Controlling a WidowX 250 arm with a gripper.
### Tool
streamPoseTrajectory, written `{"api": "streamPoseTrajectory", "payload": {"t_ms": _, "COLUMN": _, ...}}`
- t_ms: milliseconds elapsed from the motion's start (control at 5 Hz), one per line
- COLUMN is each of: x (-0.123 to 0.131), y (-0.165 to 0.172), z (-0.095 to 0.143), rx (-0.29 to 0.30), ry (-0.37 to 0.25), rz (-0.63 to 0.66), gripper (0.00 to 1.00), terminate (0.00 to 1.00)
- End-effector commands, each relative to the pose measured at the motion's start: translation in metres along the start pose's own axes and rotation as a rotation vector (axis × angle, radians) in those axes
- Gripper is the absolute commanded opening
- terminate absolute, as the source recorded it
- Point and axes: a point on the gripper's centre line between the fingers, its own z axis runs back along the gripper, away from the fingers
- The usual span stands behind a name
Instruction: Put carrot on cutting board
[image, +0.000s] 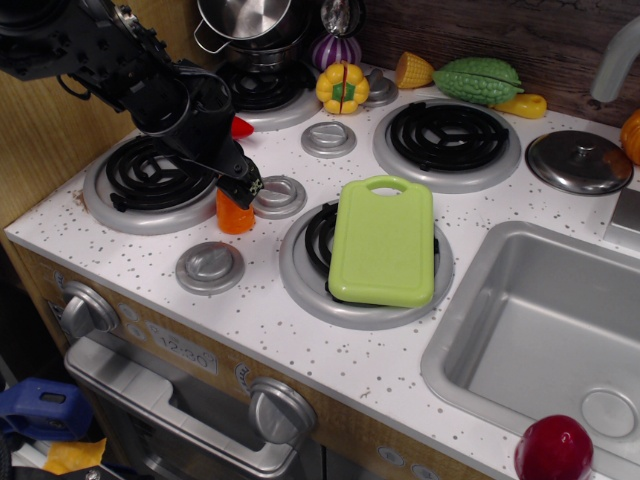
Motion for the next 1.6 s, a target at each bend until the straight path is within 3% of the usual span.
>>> {"api": "streamPoseTrajectory", "payload": {"t_ms": 0, "x": 0.002, "y": 0.012, "z": -0.001, "rx": -0.008, "ry": -0.045, "rz": 0.011, "gripper": 1.00, "terminate": 0.00}}
{"api": "streamPoseTrajectory", "payload": {"t_ms": 600, "x": 0.004, "y": 0.016, "z": -0.024, "rx": -0.005, "ry": -0.115, "rz": 0.033, "gripper": 1.00, "terminate": 0.00}}
{"api": "streamPoseTrajectory", "payload": {"t_ms": 800, "x": 0.011, "y": 0.011, "z": -0.018, "rx": -0.018, "ry": -0.114, "rz": 0.042, "gripper": 0.00, "terminate": 0.00}}
{"api": "streamPoseTrajectory", "payload": {"t_ms": 1000, "x": 0.023, "y": 0.006, "z": -0.004, "rx": -0.023, "ry": -0.087, "rz": 0.055, "gripper": 0.00, "terminate": 0.00}}
{"api": "streamPoseTrajectory", "payload": {"t_ms": 1200, "x": 0.031, "y": 0.008, "z": 0.007, "rx": 0.007, "ry": -0.064, "rz": 0.053, "gripper": 0.00, "terminate": 0.00}}
{"api": "streamPoseTrajectory", "payload": {"t_ms": 1400, "x": 0.048, "y": 0.001, "z": 0.019, "rx": -0.004, "ry": -0.067, "rz": 0.077, "gripper": 0.00, "terminate": 0.00}}
